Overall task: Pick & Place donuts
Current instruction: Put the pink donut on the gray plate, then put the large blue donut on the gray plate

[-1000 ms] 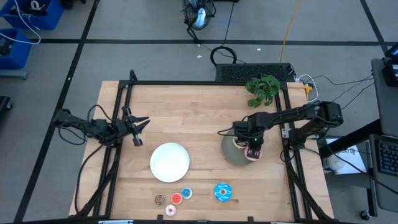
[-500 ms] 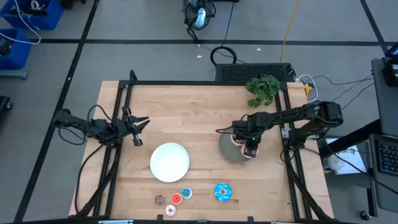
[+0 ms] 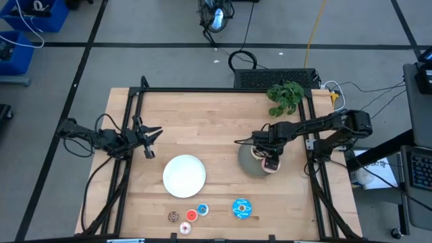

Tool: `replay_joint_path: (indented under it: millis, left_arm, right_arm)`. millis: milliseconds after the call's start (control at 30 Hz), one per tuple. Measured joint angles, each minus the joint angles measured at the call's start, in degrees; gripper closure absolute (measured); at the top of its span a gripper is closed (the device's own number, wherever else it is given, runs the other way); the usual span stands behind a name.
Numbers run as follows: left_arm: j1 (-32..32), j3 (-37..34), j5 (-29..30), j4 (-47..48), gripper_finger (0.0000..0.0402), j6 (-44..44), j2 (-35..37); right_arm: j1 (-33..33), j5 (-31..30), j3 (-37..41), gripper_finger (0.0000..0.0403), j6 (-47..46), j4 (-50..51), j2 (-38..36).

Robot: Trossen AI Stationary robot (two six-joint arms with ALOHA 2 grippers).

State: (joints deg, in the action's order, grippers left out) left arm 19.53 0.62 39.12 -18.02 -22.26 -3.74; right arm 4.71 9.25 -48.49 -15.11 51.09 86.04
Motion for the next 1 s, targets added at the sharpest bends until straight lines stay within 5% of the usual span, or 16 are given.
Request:
replay_joint_path:
  millis: [500, 833, 1000]
  left_arm:
    - [0.00, 0.00, 0.01, -0.03, 0.0339, -0.08, 0.00]
    - [0.00, 0.00, 0.01, -0.20, 0.0339, -0.30, 0.01]
    - [0.00, 0.00, -0.01, -0.16, 0.0339, -0.55, 0.00]
  right_arm:
    - [-1.95, -1.97, -7.87, 0.0104, 1.73, 5.20, 0.02]
    - [-2.98, -1.94, -8.72, 0.0105, 0.49, 7.38, -0.35]
    - [-7.55, -7.48, -15.75, 0.0123, -2.59, 7.84, -0.39]
